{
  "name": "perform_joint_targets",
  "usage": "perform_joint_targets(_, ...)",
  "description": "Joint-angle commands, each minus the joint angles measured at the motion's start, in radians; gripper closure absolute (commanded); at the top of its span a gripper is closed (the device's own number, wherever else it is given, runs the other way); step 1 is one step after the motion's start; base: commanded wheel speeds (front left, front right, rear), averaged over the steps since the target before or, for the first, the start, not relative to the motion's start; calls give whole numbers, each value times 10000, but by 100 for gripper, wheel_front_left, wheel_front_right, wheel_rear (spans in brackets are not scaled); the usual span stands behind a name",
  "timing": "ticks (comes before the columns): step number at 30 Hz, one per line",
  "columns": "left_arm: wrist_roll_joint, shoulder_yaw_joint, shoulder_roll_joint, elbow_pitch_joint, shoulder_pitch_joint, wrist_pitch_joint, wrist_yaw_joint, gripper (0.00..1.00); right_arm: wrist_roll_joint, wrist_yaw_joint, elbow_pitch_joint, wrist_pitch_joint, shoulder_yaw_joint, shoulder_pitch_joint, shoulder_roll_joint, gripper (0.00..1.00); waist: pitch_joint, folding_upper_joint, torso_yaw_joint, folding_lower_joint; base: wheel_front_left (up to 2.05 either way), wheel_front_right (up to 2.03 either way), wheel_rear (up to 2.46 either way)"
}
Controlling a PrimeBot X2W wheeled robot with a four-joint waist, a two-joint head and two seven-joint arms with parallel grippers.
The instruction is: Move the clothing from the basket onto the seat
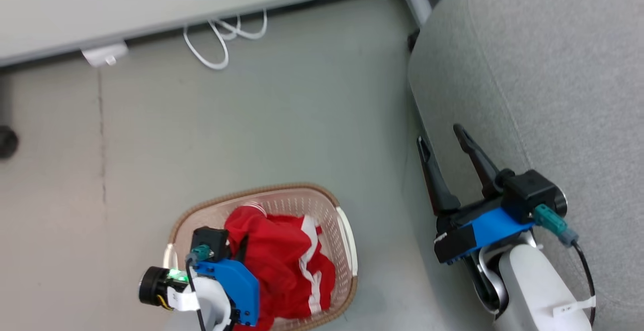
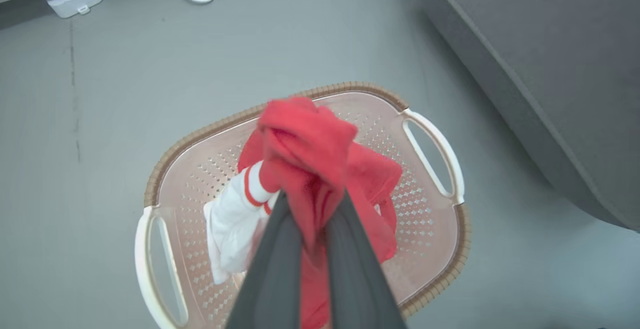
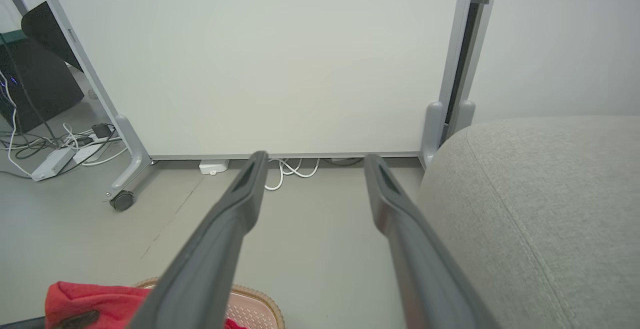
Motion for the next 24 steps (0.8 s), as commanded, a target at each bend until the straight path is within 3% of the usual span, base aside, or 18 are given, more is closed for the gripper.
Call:
perform_joint_targets(1, -115, -210, -53, -190, 170, -68, -67, 100, -60, 4, 69, -13, -47, 262, -43, 0, -1175, -1, 353, 3, 0, 0, 0)
perform_joint_targets(13, -971, -1917, -43, -1909, 60, 108, -73, 100, -1, 4, 80, 581, -61, 1700, -41, 0, -3229, -1, 772, 3, 0, 0, 0)
perform_joint_targets(24, -1746, -2337, -43, -3412, -1085, 403, -74, 100, 18, 4, -368, 991, 105, 2229, -41, 0, -3641, -1, 881, 3, 0, 0, 0)
